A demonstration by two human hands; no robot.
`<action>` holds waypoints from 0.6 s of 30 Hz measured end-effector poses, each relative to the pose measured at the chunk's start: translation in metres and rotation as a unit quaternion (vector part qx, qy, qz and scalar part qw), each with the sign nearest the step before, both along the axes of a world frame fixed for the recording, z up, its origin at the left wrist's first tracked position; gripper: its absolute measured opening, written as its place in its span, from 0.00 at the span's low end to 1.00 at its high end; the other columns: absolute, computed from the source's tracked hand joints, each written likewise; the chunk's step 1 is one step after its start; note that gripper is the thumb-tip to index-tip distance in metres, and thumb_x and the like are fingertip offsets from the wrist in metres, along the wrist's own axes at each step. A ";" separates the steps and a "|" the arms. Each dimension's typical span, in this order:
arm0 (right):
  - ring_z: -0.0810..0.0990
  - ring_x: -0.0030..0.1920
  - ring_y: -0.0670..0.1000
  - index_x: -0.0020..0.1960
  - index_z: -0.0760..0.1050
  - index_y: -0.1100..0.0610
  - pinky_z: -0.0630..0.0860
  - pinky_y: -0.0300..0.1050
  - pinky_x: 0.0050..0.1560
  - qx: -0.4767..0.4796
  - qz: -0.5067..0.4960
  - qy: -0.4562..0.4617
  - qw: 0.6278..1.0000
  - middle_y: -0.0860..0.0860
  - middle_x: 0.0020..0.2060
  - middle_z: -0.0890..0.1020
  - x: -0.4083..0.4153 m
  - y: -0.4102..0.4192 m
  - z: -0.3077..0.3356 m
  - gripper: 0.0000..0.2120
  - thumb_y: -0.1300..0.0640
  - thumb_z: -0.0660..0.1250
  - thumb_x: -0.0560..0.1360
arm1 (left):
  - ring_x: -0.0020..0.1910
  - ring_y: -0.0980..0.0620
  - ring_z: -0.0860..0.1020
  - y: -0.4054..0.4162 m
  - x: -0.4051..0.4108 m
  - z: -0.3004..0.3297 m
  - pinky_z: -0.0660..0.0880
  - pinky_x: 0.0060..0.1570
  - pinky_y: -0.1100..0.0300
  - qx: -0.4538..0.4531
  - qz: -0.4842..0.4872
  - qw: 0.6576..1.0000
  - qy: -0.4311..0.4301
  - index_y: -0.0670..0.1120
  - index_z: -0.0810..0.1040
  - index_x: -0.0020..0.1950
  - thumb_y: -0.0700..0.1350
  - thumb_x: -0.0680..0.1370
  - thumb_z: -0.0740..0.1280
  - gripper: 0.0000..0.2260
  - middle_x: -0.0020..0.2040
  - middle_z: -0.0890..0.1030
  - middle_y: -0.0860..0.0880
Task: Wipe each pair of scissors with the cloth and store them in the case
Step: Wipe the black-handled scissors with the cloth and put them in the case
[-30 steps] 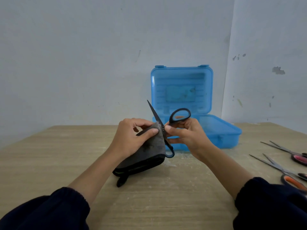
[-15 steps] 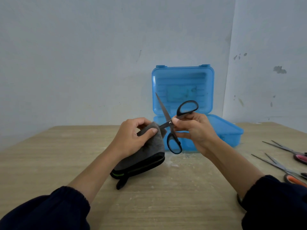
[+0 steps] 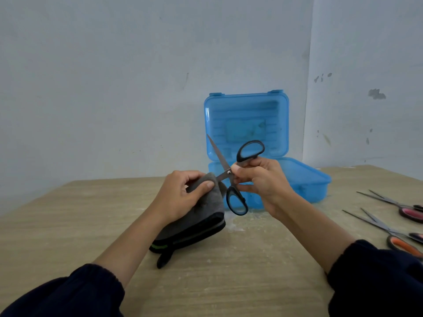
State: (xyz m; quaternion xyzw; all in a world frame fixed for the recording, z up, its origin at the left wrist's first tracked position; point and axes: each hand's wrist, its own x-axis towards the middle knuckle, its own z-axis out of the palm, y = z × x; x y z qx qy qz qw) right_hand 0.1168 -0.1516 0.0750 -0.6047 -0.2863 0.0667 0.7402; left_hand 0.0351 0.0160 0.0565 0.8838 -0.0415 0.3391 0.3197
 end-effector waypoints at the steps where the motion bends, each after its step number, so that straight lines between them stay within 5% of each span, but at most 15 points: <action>1: 0.78 0.33 0.49 0.39 0.78 0.62 0.78 0.36 0.32 0.003 -0.001 0.006 1.000 0.54 0.32 0.79 0.001 -0.002 0.000 0.03 0.65 0.69 0.72 | 0.38 0.65 0.77 0.003 -0.001 0.000 0.70 0.40 0.72 -0.003 0.007 1.000 -0.001 0.49 0.83 0.45 0.47 0.74 0.68 0.05 0.38 0.83 0.55; 7: 0.77 0.33 0.49 0.36 0.77 0.58 0.79 0.39 0.32 0.014 -0.026 0.020 0.999 0.52 0.32 0.79 0.012 -0.006 -0.001 0.07 0.62 0.67 0.74 | 0.37 0.69 0.77 0.019 -0.002 -0.001 0.70 0.40 0.74 -0.039 0.053 0.998 -0.002 0.50 0.84 0.47 0.46 0.73 0.69 0.05 0.41 0.83 0.59; 10: 0.78 0.38 0.51 0.37 0.77 0.55 0.81 0.51 0.44 -0.067 -0.124 -0.070 0.988 0.49 0.32 0.79 0.025 -0.011 -0.003 0.07 0.60 0.68 0.73 | 0.40 0.65 0.80 0.026 -0.004 0.000 0.74 0.44 0.70 -0.127 0.084 0.987 -0.057 0.53 0.83 0.45 0.46 0.72 0.71 0.04 0.40 0.83 0.62; 14: 0.79 0.44 0.54 0.38 0.77 0.50 0.74 0.47 0.44 -0.331 -0.208 -0.271 0.880 0.50 0.38 0.82 0.025 -0.015 -0.003 0.03 0.54 0.66 0.71 | 0.43 0.59 0.80 0.019 -0.004 0.001 0.75 0.48 0.62 -0.190 0.086 0.973 -0.095 0.52 0.83 0.47 0.47 0.71 0.71 0.06 0.43 0.84 0.57; 18: 0.79 0.44 0.55 0.34 0.74 0.49 0.73 0.45 0.41 -0.397 -0.189 -0.330 0.835 0.49 0.38 0.82 0.015 -0.011 0.000 0.05 0.54 0.66 0.69 | 0.41 0.66 0.79 0.002 0.000 -0.001 0.72 0.44 0.71 -0.151 0.066 0.982 -0.091 0.51 0.83 0.49 0.47 0.71 0.71 0.07 0.44 0.83 0.58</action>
